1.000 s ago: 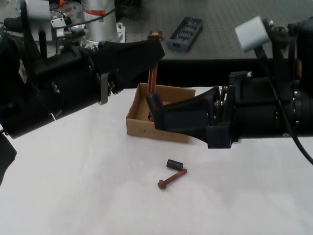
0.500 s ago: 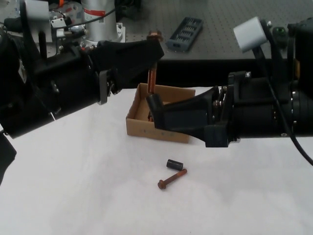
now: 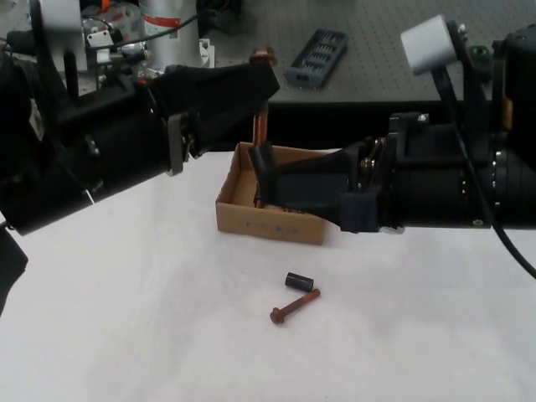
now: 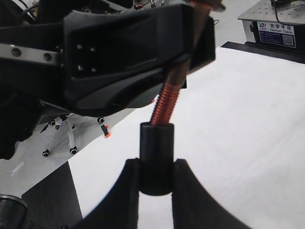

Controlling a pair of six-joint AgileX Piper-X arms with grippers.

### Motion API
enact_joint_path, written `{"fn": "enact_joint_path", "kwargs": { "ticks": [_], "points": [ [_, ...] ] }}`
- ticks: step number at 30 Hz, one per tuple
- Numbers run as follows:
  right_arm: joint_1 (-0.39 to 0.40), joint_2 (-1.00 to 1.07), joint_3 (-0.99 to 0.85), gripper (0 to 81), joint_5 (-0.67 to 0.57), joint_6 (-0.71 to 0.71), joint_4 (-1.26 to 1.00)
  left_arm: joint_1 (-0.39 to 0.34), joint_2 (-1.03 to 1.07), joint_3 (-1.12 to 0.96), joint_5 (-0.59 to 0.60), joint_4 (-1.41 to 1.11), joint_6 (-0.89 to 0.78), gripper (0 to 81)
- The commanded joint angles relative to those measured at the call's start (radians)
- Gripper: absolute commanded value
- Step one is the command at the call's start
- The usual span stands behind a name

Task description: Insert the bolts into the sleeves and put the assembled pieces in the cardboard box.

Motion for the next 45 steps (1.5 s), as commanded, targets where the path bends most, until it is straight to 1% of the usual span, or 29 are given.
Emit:
{"fn": "enact_joint_path", "kwargs": {
  "ticks": [1, 5, 8, 19, 23, 28, 33, 36, 39, 45],
  "points": [
    [-0.007, -0.004, -0.007, 2.0, 0.048, 0.009, -0.044, 0.002, -0.004, -0.006, 0.018, -0.021, -0.005, 0.6],
    [-0.007, -0.004, -0.007, 2.0, 0.048, 0.009, -0.044, 0.002, -0.004, -0.006, 0.018, -0.021, -0.005, 0.6],
    [-0.007, -0.004, -0.007, 2.0, 0.078, 0.009, -0.041, 0.002, -0.004, -0.006, 0.018, -0.021, -0.005, 0.6],
    [-0.066, -0.006, -0.007, 2.0, 0.085, 0.026, -0.037, 0.002, -0.004, -0.006, 0.018, -0.021, -0.002, 0.6],
    [-0.075, -0.006, -0.007, 2.0, 0.077, 0.026, -0.037, 0.002, -0.004, -0.006, 0.021, -0.021, 0.004, 0.6],
    [-0.075, -0.006, -0.007, 2.0, 0.022, 0.014, -0.037, 0.002, -0.004, -0.006, 0.075, -0.017, 0.004, 0.6],
    [-0.075, -0.006, -0.007, 2.0, -0.047, -0.026, -0.037, 0.002, -0.004, -0.006, 0.201, 0.043, 0.088, 0.6],
    [-0.075, -0.006, -0.007, 2.0, -0.089, -0.026, -0.037, 0.002, -0.004, -0.006, 0.221, 0.118, 0.106, 0.6],
    [-0.075, -0.006, -0.007, 2.0, -0.092, -0.026, -0.037, 0.002, -0.004, -0.006, 0.232, 0.166, 0.134, 0.6],
    [-0.075, -0.006, -0.007, 2.0, -0.092, -0.026, -0.037, 0.002, -0.004, -0.006, 0.247, 0.171, 0.171, 0.6]
  ]
}}
